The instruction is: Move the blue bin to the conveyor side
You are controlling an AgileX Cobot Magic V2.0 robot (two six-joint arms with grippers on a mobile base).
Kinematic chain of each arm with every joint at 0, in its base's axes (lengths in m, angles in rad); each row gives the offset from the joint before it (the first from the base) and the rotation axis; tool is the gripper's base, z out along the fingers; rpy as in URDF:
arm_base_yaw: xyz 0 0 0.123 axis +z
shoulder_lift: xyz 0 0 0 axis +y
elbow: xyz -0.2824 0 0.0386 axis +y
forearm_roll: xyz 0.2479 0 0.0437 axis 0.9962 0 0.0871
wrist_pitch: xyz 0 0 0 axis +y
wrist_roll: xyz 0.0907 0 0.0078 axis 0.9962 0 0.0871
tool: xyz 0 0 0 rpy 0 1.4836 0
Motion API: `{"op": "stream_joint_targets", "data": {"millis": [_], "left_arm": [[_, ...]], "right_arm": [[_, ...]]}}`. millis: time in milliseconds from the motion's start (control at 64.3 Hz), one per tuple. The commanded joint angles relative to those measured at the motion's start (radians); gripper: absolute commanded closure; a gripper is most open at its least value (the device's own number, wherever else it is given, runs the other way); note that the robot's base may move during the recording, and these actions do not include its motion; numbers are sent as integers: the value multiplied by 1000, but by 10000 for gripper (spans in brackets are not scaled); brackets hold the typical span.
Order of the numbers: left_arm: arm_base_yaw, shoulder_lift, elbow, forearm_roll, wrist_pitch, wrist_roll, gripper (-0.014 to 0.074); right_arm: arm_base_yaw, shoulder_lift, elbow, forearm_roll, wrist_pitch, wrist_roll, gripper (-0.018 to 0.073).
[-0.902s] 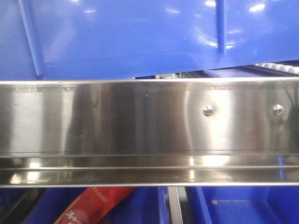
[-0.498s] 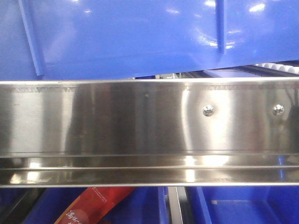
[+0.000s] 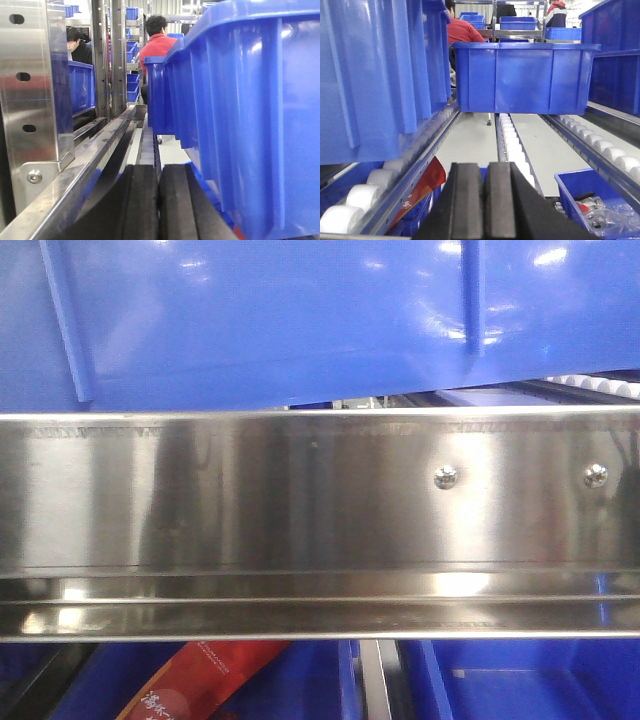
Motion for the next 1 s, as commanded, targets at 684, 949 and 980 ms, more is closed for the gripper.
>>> {"op": "stream_joint_targets", "data": {"millis": [684,949,980], "left_arm": [[5,-3,-2,-5,-93,4,616],[5,-3,-168,28,127,4,616],[5,-3,-210,33,163,4,616]], "right_arm": [[-4,-3,-1,-8,-155,-8,641],[-4,-3,-178,-8,-53,-8,641],[-4,-3,-223,-8,12,-8,641]]}}
